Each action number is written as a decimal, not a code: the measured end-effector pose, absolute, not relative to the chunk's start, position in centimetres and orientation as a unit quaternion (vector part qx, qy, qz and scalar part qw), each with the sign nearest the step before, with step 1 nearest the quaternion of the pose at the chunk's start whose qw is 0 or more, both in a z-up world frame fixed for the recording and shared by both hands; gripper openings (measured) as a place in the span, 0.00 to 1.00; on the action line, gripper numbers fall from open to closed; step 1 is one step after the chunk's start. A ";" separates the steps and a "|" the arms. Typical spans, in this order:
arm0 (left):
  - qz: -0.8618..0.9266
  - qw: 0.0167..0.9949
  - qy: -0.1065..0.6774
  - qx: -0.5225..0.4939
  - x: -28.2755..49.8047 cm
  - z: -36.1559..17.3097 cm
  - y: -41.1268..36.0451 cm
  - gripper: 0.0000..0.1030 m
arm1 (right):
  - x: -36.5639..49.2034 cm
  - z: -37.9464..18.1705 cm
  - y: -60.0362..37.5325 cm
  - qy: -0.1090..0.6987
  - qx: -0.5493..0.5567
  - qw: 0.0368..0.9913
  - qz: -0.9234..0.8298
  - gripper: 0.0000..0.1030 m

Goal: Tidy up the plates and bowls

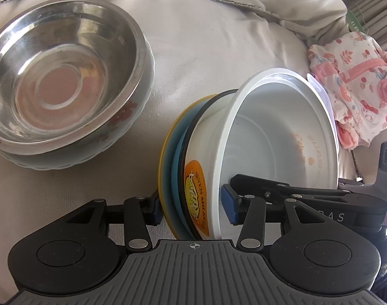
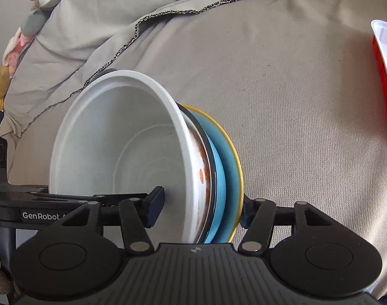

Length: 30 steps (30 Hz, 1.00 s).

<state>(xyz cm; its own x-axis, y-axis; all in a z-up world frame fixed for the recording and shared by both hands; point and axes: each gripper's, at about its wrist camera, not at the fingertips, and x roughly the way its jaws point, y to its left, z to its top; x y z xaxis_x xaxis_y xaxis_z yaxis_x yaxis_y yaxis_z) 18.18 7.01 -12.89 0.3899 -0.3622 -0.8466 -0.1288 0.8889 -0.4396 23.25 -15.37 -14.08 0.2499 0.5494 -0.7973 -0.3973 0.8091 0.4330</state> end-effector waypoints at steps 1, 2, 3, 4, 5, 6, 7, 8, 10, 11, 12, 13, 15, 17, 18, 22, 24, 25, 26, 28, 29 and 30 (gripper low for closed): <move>-0.073 0.804 0.546 -0.223 18.1 -12.9 7.0 0.49 | 23.2 -14.1 -15.4 0.533 0.072 0.788 0.300 0.57; -0.074 0.804 0.545 -0.224 18.1 -12.9 7.0 0.49 | 23.2 -14.1 -15.3 0.532 0.072 0.789 0.299 0.57; -0.074 0.805 0.544 -0.226 18.1 -12.9 7.1 0.49 | 23.1 -14.1 -15.4 0.531 0.070 0.789 0.300 0.57; -0.074 0.804 0.543 -0.228 18.0 -12.9 7.1 0.49 | 23.0 -14.1 -15.3 0.529 0.067 0.791 0.300 0.57; -0.074 0.804 0.543 -0.230 17.9 -12.9 7.2 0.49 | 23.0 -14.0 -15.3 0.528 0.064 0.792 0.301 0.57; -0.075 0.805 0.542 -0.232 17.8 -13.0 7.2 0.49 | 22.9 -14.0 -15.2 0.526 0.061 0.793 0.302 0.57; -0.075 0.805 0.541 -0.232 17.7 -13.0 7.3 0.49 | 22.8 -13.9 -15.2 0.526 0.059 0.793 0.302 0.57; -0.076 0.806 0.540 -0.232 17.6 -13.0 7.3 0.49 | 22.8 -13.9 -15.1 0.525 0.057 0.794 0.302 0.57; -0.076 0.808 0.537 -0.231 17.4 -12.9 7.4 0.49 | 22.7 -13.7 -14.9 0.524 0.055 0.794 0.304 0.57; -0.077 0.808 0.537 -0.229 17.3 -12.9 7.4 0.49 | 22.7 -13.7 -14.9 0.524 0.055 0.794 0.304 0.57; -0.077 0.809 0.536 -0.228 17.2 -12.8 7.4 0.49 | 22.7 -13.7 -14.9 0.524 0.055 0.794 0.304 0.57; -0.076 0.809 0.535 -0.229 17.1 -12.7 7.4 0.49 | 22.8 -13.6 -14.9 0.524 0.056 0.793 0.305 0.57; -0.075 0.810 0.534 -0.230 17.0 -12.4 7.4 0.49 | 22.8 -13.2 -15.1 0.523 0.060 0.794 0.304 0.57; -0.079 0.812 0.530 -0.232 16.9 -11.9 7.7 0.49 | 22.9 -12.4 -15.1 0.521 0.060 0.796 0.302 0.57; -0.082 0.814 0.525 -0.234 16.8 -11.4 7.8 0.49 | 22.8 -11.8 -15.1 0.515 0.056 0.800 0.303 0.57; -0.092 0.830 0.498 -0.231 16.7 -8.4 9.0 0.49 | 22.9 -8.1 -13.8 0.486 0.036 0.816 0.312 0.57; -0.091 0.841 0.478 -0.236 16.7 -6.6 10.5 0.49 | 23.3 -6.2 -12.6 0.469 0.032 0.821 0.325 0.57; -0.089 0.847 0.467 -0.238 16.7 -5.7 11.5 0.49 | 23.7 -5.4 -11.9 0.462 0.032 0.822 0.332 0.57; -0.084 0.852 0.458 -0.240 16.8 -5.0 12.5 0.49 | 24.0 -4.7 -11.0 0.456 0.035 0.822 0.338 0.57; -0.065 0.860 0.445 -0.241 17.0 -4.1 14.5 0.49 | 24.8 -3.9 -8.6 0.451 0.036 0.820 0.350 0.57; -0.052 0.863 0.443 -0.238 17.1 -3.9 15.4 0.49 | 25.2 -3.8 -7.3 0.452 0.034 0.818 0.353 0.57; -0.036 0.866 0.442 -0.232 17.3 -3.9 16.2 0.49 | 25.6 -3.9 -5.8 0.455 0.031 0.816 0.355 0.57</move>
<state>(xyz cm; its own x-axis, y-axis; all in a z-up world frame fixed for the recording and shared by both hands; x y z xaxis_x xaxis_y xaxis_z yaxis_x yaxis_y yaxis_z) 17.27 16.25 -3.93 0.6075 -0.2674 -0.7479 -0.1423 0.8897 -0.4337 25.55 -5.83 -3.93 0.3351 0.6074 -0.7203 -0.5504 0.7466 0.3735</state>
